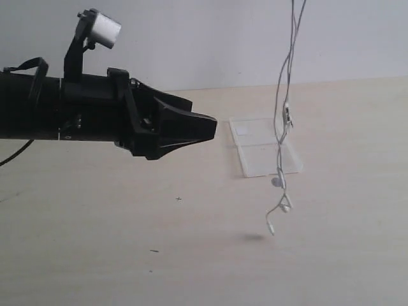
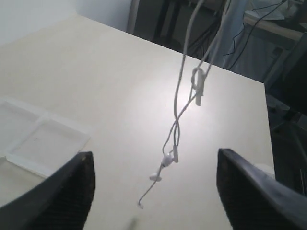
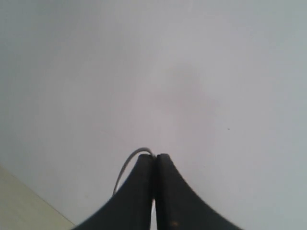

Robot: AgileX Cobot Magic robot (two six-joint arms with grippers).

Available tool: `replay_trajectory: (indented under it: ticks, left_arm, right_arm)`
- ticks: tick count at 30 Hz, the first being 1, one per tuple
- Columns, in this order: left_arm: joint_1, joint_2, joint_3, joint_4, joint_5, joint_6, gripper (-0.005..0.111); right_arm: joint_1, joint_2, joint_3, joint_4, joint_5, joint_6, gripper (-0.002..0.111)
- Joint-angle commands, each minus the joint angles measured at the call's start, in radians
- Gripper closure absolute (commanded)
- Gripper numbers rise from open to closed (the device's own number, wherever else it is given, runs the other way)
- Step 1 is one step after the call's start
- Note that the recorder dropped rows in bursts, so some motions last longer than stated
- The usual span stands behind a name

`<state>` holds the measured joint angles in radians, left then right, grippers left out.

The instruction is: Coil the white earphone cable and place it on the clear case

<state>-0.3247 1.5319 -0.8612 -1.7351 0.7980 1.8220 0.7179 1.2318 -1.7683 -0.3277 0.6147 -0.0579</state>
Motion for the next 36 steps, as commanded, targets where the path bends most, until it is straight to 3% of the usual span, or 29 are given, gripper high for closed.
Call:
replay_trajectory:
  ticks: [1, 7, 22, 27, 32, 34, 36]
  left_arm:
    - [-0.048, 0.039, -0.034, -0.009, -0.018, -0.001, 0.037]
    - [-0.094, 0.097, -0.090, -0.009, -0.026, 0.003, 0.037]
    - [-0.098, 0.179, -0.194, -0.009, 0.026, 0.003, 0.037]
    - [-0.124, 0.191, -0.224, -0.009, -0.083, 0.003, 0.038]
    - [-0.146, 0.191, -0.224, -0.009, -0.087, -0.003, 0.039]
    - [-0.153, 0.191, -0.224, -0.009, -0.089, -0.003, 0.048]
    - [-0.164, 0.191, -0.224, -0.009, -0.087, -0.005, 0.070]
  right_arm:
    - [-0.005, 0.001, -0.007, -0.008, -0.010, 0.006, 0.108]
    - [-0.005, 0.001, -0.007, -0.008, -0.018, 0.025, 0.108]
    - [-0.005, 0.003, -0.045, 0.014, -0.008, 0.034, 0.108]
    - [-0.005, 0.003, -0.045, 0.014, -0.008, 0.034, 0.108]
    - [-0.005, 0.003, -0.045, 0.014, -0.008, 0.034, 0.108]
    - [-0.005, 0.003, -0.045, 0.014, -0.008, 0.034, 0.108]
    - [-0.005, 0.003, -0.045, 0.014, -0.010, 0.034, 0.108]
